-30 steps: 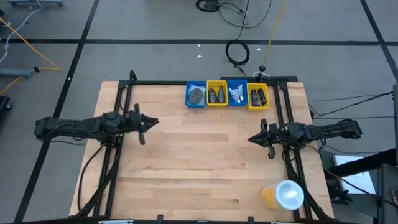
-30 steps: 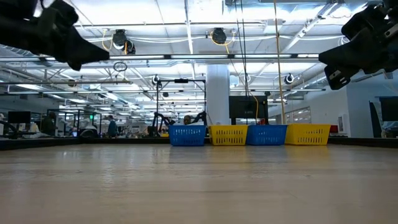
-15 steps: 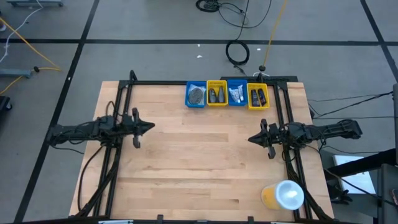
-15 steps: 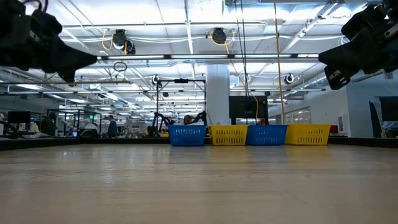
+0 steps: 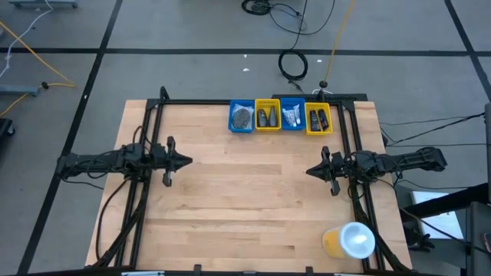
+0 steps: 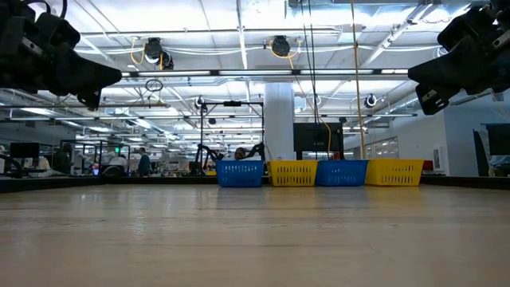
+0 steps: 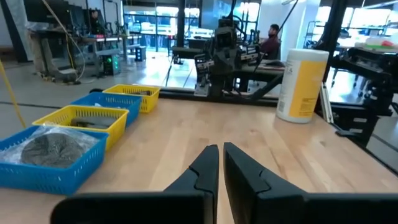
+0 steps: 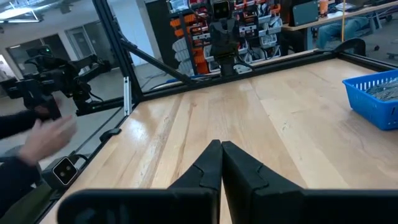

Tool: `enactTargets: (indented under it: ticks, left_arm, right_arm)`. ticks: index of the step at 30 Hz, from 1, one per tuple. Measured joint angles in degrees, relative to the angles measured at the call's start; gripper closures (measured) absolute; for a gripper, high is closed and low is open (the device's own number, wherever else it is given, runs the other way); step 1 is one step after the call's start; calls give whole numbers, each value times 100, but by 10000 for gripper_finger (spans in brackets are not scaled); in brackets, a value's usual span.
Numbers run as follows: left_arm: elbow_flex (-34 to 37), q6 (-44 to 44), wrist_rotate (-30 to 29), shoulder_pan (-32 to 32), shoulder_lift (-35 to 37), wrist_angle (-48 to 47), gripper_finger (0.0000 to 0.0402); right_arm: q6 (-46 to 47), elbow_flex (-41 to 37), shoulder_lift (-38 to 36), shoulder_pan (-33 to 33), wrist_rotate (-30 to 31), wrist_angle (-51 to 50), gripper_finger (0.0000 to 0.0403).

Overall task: Pick & Place Travel size toiletries
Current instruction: Return to Home Position

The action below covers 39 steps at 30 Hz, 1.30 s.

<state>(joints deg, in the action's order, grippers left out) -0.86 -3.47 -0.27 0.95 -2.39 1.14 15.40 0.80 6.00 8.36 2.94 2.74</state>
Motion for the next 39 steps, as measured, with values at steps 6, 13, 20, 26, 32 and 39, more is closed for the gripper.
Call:
enactTargets:
  ticks: [6, 13, 20, 26, 32, 39]
  left_arm:
    - [0, -18, -13, 0, 0, 5, 378]
    - [-7, -240, 12, -142, 79, -47, 378]
    - [-9, 87, 33, -152, 210, -65, 378]
    - [-9, 298, 24, -53, 208, -65, 378]
    - [-1, 313, 19, -28, 208, 23, 378]
    - [2, 344, 14, -28, 208, 23, 378]
  right_arm:
    - [0, 0, 2, -2, 0, 2, 399]
    - [-1, 0, 2, -2, -1, 3, 401]
    - [-2, 0, 4, -2, 2, 34, 399]
    - [-2, 0, 4, -2, 2, 39, 400]
    - [0, 0, 5, -2, 1, 42, 400]
    - [0, 0, 4, -2, 0, 42, 399]
